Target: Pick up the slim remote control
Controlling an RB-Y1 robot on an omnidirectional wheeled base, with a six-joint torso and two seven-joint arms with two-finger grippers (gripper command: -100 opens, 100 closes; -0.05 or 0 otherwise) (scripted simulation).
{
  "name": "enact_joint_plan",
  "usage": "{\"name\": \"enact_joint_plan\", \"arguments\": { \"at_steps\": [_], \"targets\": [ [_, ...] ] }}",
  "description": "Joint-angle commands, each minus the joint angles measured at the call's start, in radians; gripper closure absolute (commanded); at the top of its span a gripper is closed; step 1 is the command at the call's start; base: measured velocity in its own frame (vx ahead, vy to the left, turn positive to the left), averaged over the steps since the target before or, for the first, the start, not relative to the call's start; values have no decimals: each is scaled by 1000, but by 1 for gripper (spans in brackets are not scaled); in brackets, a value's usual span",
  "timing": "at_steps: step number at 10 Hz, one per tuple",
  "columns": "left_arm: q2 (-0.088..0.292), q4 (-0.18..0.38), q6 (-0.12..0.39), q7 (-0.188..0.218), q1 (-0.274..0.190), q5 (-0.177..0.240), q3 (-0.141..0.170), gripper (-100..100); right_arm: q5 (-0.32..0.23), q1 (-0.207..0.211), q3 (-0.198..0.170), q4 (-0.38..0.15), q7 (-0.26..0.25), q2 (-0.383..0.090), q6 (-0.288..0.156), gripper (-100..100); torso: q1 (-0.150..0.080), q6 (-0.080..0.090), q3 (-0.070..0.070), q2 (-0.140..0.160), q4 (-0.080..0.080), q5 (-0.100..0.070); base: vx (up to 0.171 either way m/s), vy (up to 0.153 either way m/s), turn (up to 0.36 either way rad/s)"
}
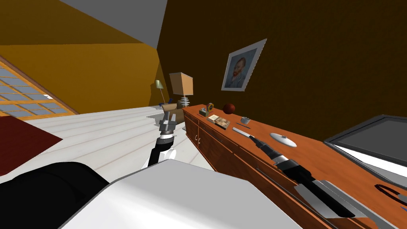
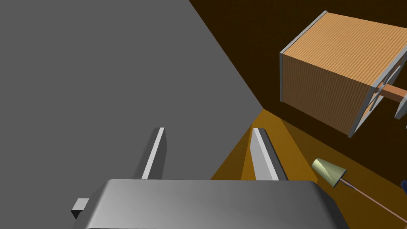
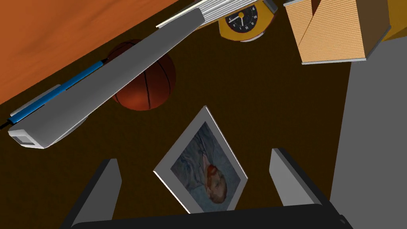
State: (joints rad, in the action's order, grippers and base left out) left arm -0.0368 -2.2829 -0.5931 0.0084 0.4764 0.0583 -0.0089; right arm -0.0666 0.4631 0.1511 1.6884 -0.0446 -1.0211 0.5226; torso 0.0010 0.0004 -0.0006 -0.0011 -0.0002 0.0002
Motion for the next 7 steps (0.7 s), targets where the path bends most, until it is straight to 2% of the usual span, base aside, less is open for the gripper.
{"name": "enact_joint_plan", "arguments": {
  "at_steps": [1,3,4,5,6,7],
  "targets": [
    [0,0,0,0,0,0,0,0,-16,-2,-15,-42,2,-50,21,-100,0,0,0,0,0,0,24,18,166],
    [0,0,0,0,0,0,0,0,-16,-2,-15,-42,2,-101,21,-100,0,0,0,-1,0,0,17,11,16],
    [0,0,0,0,0,0,0,0,-30,-5,-32,-79,6,-137,40,-100,0,0,0,0,0,0,18,18,161],
    [0,0,0,0,0,0,0,0,-30,-5,-32,-79,6,-166,40,-100,0,-1,0,0,0,0,20,13,94],
    [0,0,0,0,0,0,0,0,-30,-5,-32,-79,6,-176,40,-100,0,0,0,0,0,0,11,5,-12],
    [0,0,0,0,0,0,0,0,-44,-9,-51,-116,9,-216,60,-100,0,0,0,0,0,0,21,17,162]
  ]
}}
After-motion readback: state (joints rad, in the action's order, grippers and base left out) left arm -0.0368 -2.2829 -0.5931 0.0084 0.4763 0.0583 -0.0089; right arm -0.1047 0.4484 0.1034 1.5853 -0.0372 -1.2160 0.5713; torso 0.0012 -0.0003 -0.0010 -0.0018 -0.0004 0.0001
